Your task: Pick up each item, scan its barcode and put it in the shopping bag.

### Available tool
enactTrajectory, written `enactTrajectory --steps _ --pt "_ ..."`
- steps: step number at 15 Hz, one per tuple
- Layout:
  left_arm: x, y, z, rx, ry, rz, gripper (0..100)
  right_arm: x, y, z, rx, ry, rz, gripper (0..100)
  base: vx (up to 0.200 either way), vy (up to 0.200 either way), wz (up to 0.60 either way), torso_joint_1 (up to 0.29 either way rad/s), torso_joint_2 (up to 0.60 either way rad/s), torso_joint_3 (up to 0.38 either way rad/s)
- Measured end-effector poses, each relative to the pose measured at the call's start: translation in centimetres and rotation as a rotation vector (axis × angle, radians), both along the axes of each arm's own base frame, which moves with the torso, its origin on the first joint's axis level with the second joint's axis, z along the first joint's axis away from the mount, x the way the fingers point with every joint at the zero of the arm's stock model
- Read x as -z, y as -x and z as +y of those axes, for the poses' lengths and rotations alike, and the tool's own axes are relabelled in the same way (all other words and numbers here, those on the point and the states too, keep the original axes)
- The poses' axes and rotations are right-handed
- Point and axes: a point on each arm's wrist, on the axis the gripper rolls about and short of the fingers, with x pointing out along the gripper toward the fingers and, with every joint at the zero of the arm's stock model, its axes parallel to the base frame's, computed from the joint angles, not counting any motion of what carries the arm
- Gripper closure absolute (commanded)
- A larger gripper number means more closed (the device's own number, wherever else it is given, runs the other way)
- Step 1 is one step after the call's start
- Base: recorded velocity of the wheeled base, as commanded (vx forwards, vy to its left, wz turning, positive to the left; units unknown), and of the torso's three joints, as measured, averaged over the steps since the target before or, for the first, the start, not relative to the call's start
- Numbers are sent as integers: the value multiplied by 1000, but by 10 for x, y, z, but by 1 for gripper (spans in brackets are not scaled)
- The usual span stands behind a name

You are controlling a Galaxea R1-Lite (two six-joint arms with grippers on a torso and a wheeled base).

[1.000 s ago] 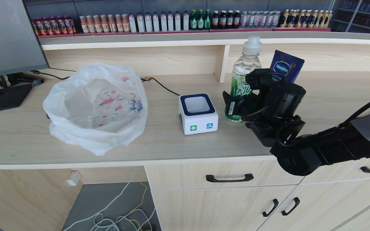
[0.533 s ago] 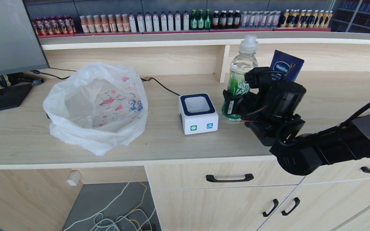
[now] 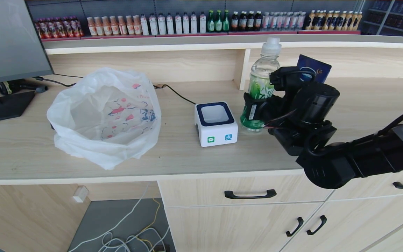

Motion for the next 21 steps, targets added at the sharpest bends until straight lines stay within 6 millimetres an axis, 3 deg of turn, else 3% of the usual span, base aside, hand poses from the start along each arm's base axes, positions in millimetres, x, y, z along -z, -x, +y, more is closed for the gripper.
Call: enactTrajectory --steps 14,17,21 --pt "0 0 0 0 1 0 0 -25 8 -1 -6 -38 -63 100 0 0 0 0 0 0" --pt "0 0 0 0 0 0 0 -37 18 -1 -4 -71 -117 100 0 0 0 0 0 0" --pt "0 0 0 0 0 0 0 -50 46 21 -71 -76 -183 100 0 0 0 0 0 0"
